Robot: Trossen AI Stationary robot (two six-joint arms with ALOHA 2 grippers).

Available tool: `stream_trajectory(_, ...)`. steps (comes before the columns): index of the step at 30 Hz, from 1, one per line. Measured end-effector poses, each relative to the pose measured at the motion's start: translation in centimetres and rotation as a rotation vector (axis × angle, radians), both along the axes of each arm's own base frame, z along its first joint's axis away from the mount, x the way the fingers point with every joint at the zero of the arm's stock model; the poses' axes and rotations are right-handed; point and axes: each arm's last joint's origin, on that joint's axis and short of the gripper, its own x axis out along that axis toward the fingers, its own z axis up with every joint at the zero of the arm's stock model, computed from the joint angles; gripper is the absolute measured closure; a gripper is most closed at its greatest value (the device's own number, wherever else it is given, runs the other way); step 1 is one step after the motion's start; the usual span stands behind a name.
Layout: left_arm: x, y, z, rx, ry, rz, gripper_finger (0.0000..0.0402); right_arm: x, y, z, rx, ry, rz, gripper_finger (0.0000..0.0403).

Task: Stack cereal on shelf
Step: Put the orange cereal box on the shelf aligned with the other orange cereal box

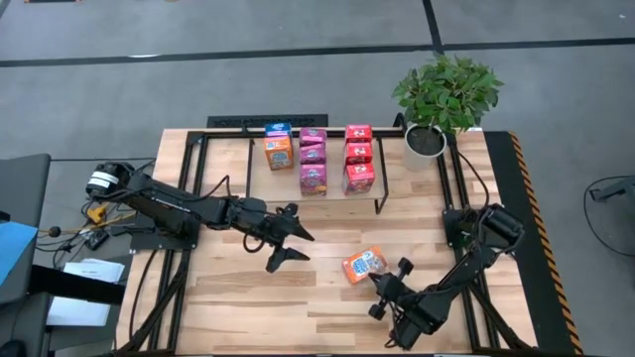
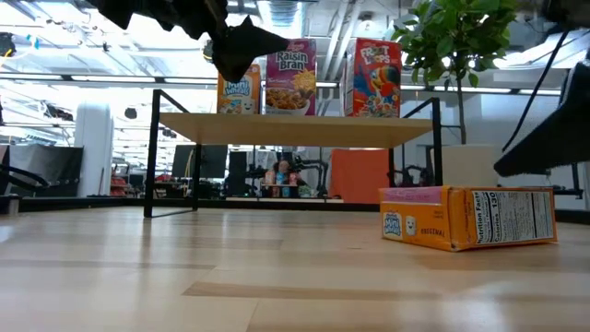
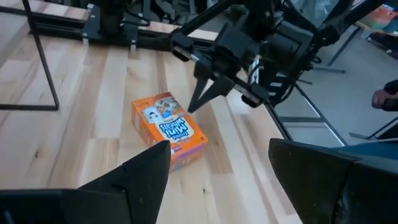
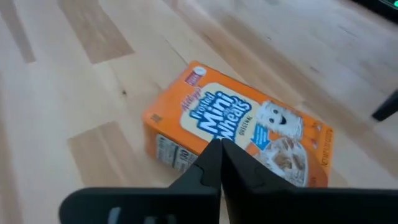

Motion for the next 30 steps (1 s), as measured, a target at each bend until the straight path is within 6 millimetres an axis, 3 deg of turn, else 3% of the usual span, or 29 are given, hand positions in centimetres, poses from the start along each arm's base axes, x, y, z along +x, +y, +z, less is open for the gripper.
stream_trajectory(8, 0.0, 0.0, -0.1, -0.002, 0.004, 0.016, 0.014, -0.4, -0.5, -1.5, 0.061, -0.06, -0.012, 0.0372)
stream_trajectory(15, 0.0, 0.0, -0.1, 0.0, 0.004, 0.028, 0.014, -1.1, 0.1, -1.6, 0.061, -0.055, 0.018, 0.0387)
stream_trajectory(24, 0.0, 0.0, -0.1, -0.009, 0.002, 0.041, 0.014, -1.3, 0.2, -1.6, 0.062, -0.047, 0.025, 0.0368)
stream_trajectory(30, 0.0, 0.1, -0.1, -0.009, 0.002, 0.057, 0.014, -1.4, 0.3, -1.6, 0.077, -0.033, 0.025, 0.0385)
